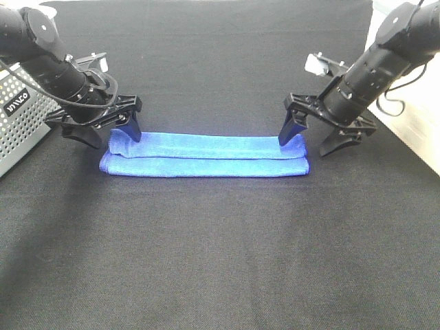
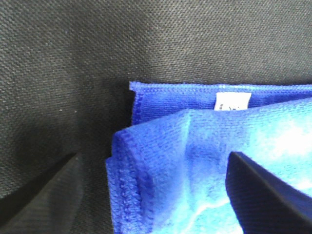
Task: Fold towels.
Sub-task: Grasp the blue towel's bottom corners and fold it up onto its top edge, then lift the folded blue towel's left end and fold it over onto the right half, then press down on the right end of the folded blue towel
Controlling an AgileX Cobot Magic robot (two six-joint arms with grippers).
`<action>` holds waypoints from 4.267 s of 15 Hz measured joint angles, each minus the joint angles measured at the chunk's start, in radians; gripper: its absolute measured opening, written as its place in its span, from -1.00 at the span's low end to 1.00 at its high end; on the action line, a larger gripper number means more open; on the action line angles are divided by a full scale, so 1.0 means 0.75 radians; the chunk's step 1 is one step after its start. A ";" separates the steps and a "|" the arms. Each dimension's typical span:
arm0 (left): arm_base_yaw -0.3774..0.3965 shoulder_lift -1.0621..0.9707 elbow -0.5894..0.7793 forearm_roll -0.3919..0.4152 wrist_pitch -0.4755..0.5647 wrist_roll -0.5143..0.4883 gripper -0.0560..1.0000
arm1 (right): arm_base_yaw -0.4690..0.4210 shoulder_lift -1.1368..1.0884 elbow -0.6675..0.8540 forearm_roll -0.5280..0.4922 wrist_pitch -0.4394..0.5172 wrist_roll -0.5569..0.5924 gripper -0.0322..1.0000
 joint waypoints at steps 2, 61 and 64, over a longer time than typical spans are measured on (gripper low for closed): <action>0.001 0.000 0.000 0.003 0.000 0.000 0.55 | 0.000 -0.003 0.000 -0.001 0.000 0.000 0.63; -0.213 -0.112 -0.449 0.127 0.217 -0.451 0.32 | 0.056 0.211 -0.077 0.820 0.143 -0.487 0.61; -0.213 -0.115 -0.449 0.160 0.288 -0.435 0.32 | 0.023 0.172 -0.077 0.667 0.191 -0.449 0.61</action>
